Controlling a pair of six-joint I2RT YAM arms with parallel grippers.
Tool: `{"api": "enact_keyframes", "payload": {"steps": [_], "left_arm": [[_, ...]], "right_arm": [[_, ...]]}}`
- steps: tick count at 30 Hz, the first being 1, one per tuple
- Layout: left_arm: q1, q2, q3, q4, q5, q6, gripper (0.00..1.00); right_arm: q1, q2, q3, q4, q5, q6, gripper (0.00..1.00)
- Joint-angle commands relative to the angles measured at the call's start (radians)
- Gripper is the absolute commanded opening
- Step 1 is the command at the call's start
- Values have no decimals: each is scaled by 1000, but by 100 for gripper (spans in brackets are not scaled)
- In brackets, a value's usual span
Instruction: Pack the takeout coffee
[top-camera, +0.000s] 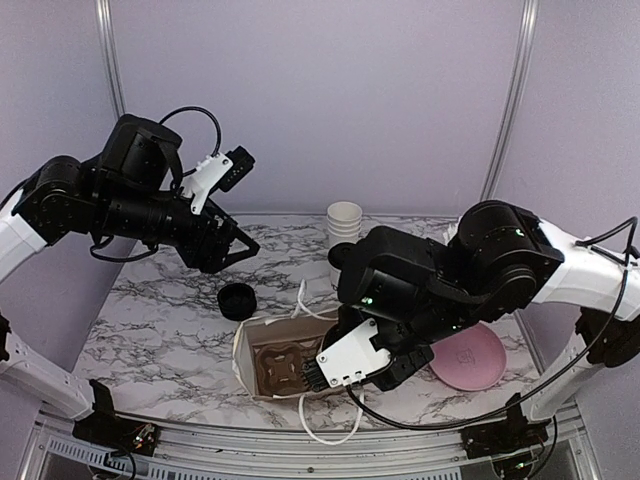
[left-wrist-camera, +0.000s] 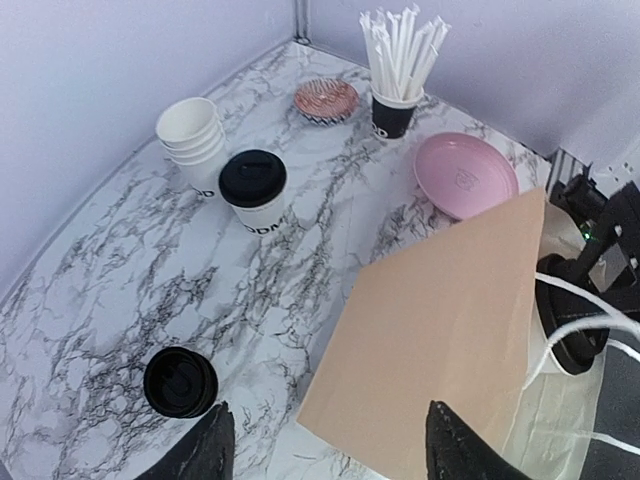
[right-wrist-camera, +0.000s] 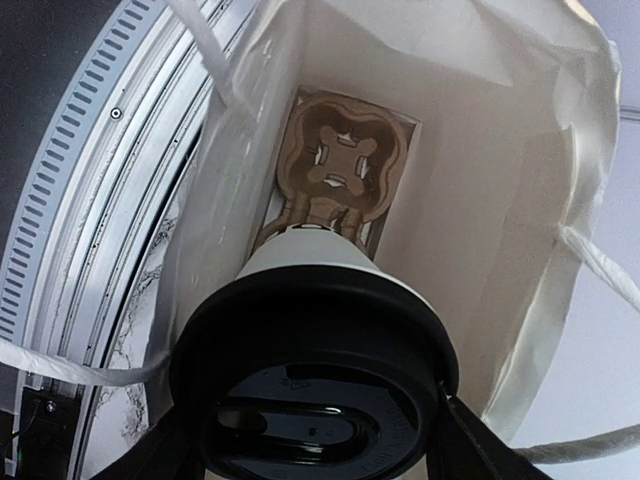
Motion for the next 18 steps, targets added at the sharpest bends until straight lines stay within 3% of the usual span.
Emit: {"api": "enact_keyframes", "payload": {"steps": [1,18], "left_arm": [[23,-58,-70,102,-117,2,68],[155,-2,-406,436,126,-14,69]], "right_arm": [[58,-17,-21,-7,81,18,44],[164,-7,-236,33,223,1,42]]}}
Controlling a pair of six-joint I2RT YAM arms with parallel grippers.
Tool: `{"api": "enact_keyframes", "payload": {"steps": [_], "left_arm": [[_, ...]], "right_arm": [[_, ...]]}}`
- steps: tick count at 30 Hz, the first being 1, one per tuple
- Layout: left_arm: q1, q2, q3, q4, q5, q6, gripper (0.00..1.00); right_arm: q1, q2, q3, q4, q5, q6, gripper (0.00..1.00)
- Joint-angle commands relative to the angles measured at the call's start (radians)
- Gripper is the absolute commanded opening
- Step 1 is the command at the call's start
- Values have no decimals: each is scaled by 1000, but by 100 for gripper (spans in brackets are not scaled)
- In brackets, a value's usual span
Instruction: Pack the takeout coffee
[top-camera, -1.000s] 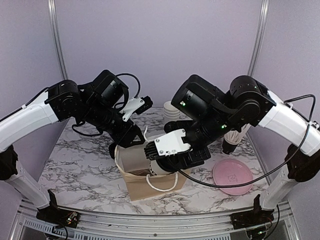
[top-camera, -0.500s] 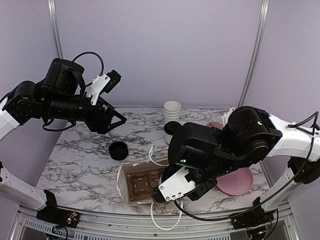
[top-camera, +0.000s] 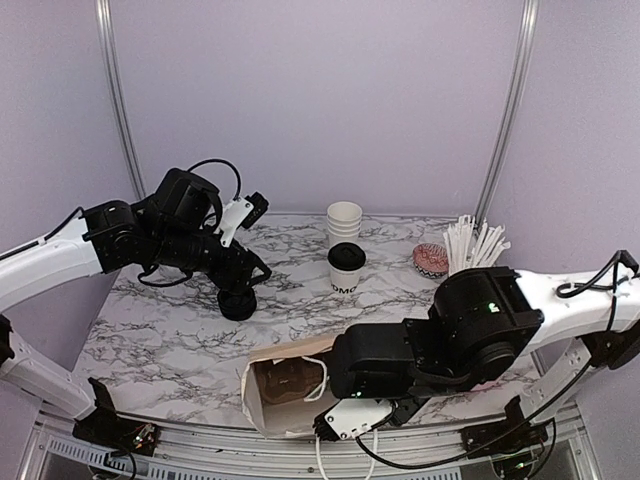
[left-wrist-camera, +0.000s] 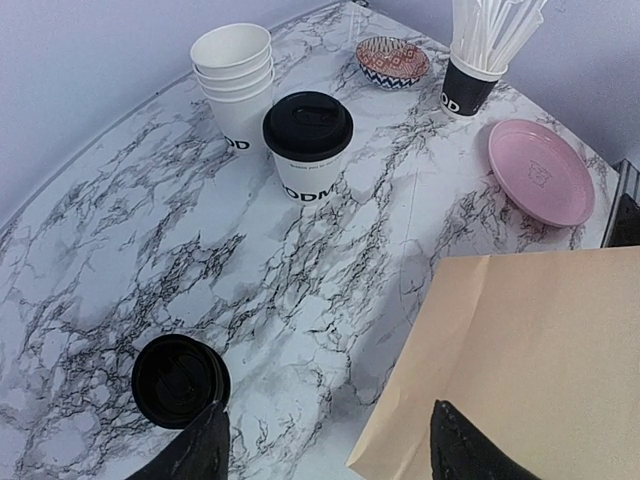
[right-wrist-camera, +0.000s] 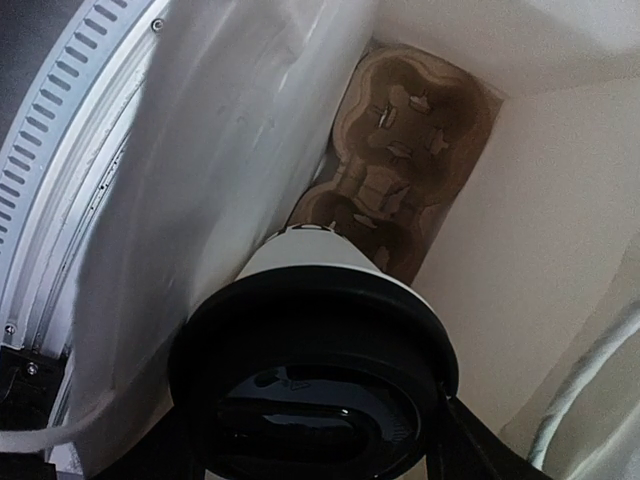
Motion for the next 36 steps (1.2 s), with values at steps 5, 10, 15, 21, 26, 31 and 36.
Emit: {"api": "enact_keyframes", "payload": {"steps": [5,10,15,21,26,31,36], "left_arm": [[13,37,-113,171,190,-23,69],[15,110,-137,183,228,-28,68],[15,146,-170,192,254,-30,67],[16,186,-163,200,325,-32,66],[16,198,-164,214,385,-41,65],[14,211,-171,235,417,-52,65],[14,250,-168,253,449,-59,64]], "right_arm": [[20,-56,-184,141,169,-48,42],[20,-75,-188,272,191,-111,43],[14,-125,-242,413,179,-187,43],[-23,-164,-285,469,134,-129,43],[-29,-216,-361,498,139,-159,42],[-29,-236,-392,447,135,-107,42],[-45,-239,-411,480,159,-105,43]]}}
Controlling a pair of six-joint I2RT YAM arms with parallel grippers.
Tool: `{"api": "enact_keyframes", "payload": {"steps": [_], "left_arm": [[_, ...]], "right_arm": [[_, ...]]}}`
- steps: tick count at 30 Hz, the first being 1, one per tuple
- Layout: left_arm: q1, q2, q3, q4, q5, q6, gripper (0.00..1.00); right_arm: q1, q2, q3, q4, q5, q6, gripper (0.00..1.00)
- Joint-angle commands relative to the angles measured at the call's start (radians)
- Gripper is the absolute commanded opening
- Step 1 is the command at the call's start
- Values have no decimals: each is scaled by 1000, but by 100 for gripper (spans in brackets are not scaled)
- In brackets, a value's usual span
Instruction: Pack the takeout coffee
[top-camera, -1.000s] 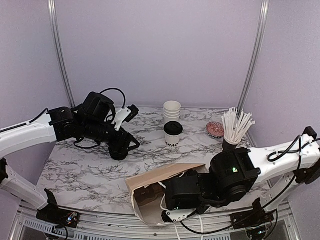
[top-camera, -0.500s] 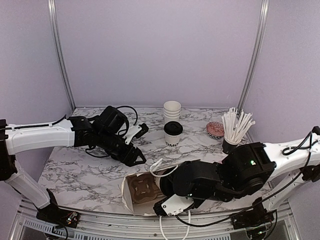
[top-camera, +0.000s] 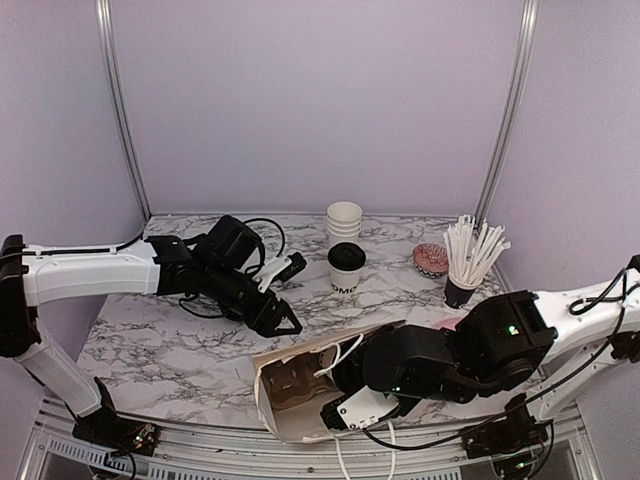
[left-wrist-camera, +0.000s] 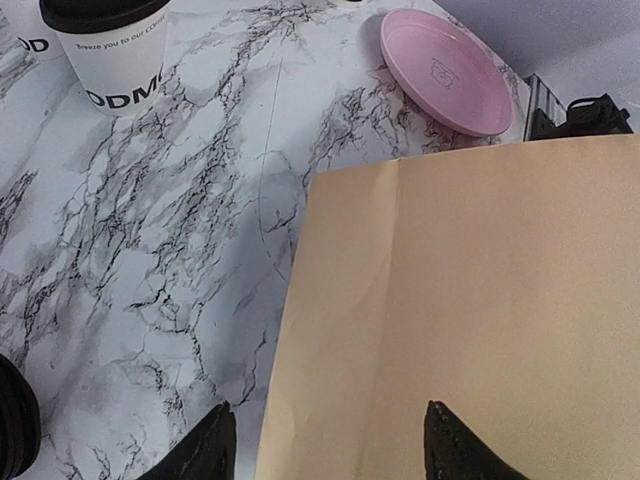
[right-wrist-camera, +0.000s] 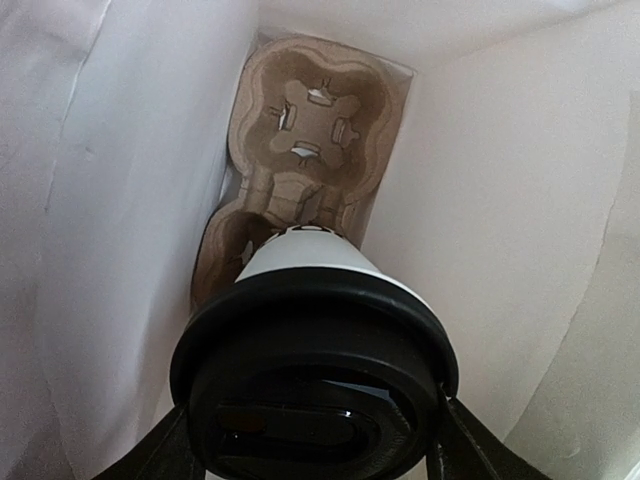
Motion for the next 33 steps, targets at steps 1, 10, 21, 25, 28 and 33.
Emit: {"api": "enact_keyframes", "payload": {"steps": [1,10,21,25,28,33], "left_arm": [[3,48,4,38,53,-13,64],[-3,97,11,52,98,-28,62],[-3,148,16,51,106,-30,62],[-3,152,12,51,97,-27,62],[-1,157,11,50,95,-25,62],[2,168,15,49,90,-23,62]], "right_arm": [[-28,-20,-29,52,22,25,43],[-83,-33,-92,156,41,10,42],[-116,-22,-124,267,13,-58,41],[-130,-12,-126,272,-10,-65,41],[-134,-12,-132,271,-21,-69,41],[-135,-26,-120,241,-40,-67,40]]}}
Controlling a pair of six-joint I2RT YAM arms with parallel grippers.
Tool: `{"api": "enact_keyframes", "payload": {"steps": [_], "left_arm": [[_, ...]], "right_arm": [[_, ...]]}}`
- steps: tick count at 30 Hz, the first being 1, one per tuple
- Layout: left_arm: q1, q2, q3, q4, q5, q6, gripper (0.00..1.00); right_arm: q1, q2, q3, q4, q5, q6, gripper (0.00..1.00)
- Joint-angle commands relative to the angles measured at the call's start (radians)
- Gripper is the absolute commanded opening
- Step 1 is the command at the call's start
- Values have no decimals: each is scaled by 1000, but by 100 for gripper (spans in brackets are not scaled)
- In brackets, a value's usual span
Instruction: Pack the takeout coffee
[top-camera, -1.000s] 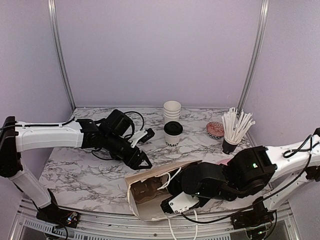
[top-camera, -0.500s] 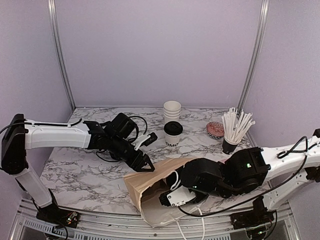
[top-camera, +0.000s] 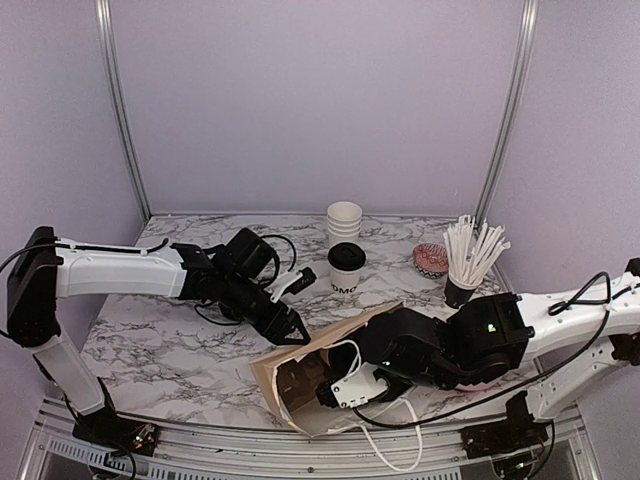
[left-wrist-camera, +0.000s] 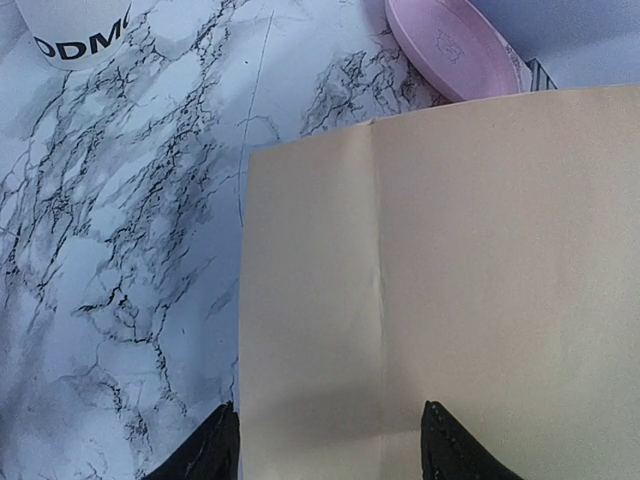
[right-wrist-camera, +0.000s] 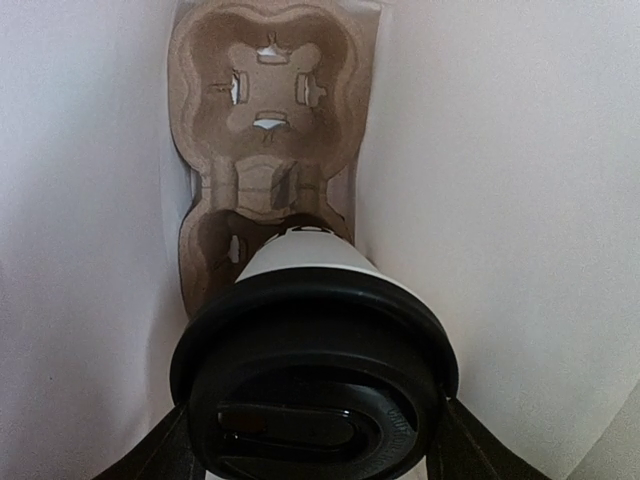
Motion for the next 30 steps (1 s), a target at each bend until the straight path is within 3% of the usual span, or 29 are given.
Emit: {"api": "enact_keyframes", "payload": {"steps": [1,10,30], "left_arm": [[2,29,9,-11,0,13,62],[15,24,9,-14,-21,21,62],[20,38,12,-21,-10,24,62]], "right_arm": [[-8,-16,27,1,-31,1,40],[-5,-42,21,-81,-84,26,41],[-7,-31,-42,31,-22,7,41]]}}
